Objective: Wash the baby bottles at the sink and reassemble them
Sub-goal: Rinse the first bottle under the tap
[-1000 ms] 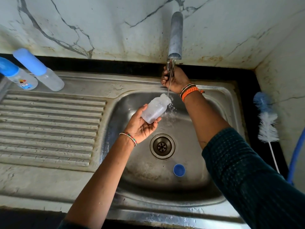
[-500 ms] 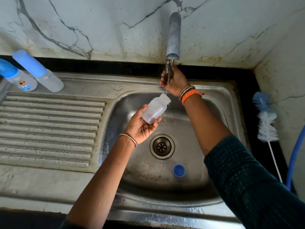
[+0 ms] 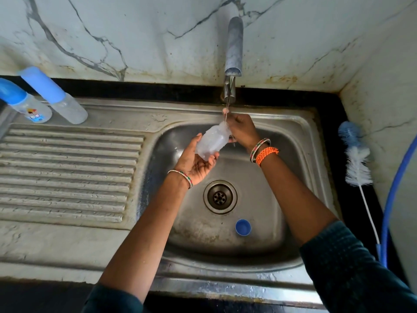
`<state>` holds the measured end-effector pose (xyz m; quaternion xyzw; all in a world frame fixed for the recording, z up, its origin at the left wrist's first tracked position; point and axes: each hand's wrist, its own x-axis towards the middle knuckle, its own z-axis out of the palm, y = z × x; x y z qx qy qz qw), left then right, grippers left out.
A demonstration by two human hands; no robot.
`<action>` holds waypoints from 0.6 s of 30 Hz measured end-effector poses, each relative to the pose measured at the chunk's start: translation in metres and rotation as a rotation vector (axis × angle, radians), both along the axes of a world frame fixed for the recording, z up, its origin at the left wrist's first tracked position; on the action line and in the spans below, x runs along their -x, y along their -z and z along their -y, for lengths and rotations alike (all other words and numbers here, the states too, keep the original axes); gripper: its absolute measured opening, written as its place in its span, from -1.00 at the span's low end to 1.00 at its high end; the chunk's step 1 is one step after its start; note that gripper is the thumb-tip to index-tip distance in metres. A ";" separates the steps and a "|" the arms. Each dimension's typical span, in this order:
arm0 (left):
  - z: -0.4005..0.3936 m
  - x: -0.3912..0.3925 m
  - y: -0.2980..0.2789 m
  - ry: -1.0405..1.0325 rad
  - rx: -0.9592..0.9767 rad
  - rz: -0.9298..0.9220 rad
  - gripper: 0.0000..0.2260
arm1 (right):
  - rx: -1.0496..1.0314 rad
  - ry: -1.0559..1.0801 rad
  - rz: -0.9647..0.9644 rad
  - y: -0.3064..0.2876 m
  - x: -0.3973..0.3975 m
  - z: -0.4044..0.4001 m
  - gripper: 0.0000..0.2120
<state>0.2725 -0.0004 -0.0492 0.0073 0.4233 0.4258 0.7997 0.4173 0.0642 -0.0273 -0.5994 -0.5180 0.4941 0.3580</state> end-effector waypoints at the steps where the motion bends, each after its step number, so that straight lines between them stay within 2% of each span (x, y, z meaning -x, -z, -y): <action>1: -0.001 0.000 -0.001 -0.024 0.001 -0.003 -0.56 | -0.012 0.015 0.028 -0.001 0.001 0.000 -0.50; 3: -0.002 -0.001 -0.002 -0.066 0.009 -0.016 -0.57 | -0.093 0.144 0.090 -0.003 0.002 -0.005 -0.59; 4: -0.003 -0.001 -0.001 -0.079 0.015 -0.018 -0.57 | -0.074 0.238 0.019 -0.005 0.001 -0.012 -0.63; 6: -0.003 0.001 0.000 -0.090 0.018 -0.014 -0.55 | 0.114 0.324 -0.308 -0.014 -0.002 -0.031 -0.71; 7: -0.002 0.001 0.001 -0.090 0.017 -0.011 -0.55 | 0.246 0.298 -0.475 -0.019 -0.004 -0.040 -0.71; 10: -0.002 0.004 0.003 -0.086 0.026 -0.002 -0.54 | 0.520 0.168 -0.734 -0.021 -0.006 -0.059 -0.50; 11: -0.002 0.004 0.004 -0.087 0.030 0.000 -0.55 | 0.550 0.164 -0.768 -0.020 -0.005 -0.064 -0.51; 15: -0.003 0.007 0.008 -0.095 0.040 0.014 -0.56 | 0.539 0.217 -0.982 -0.014 -0.001 -0.081 -0.83; 18: -0.004 0.007 0.010 -0.097 0.031 0.009 -0.55 | 0.522 0.206 -0.995 -0.010 -0.001 -0.088 -0.88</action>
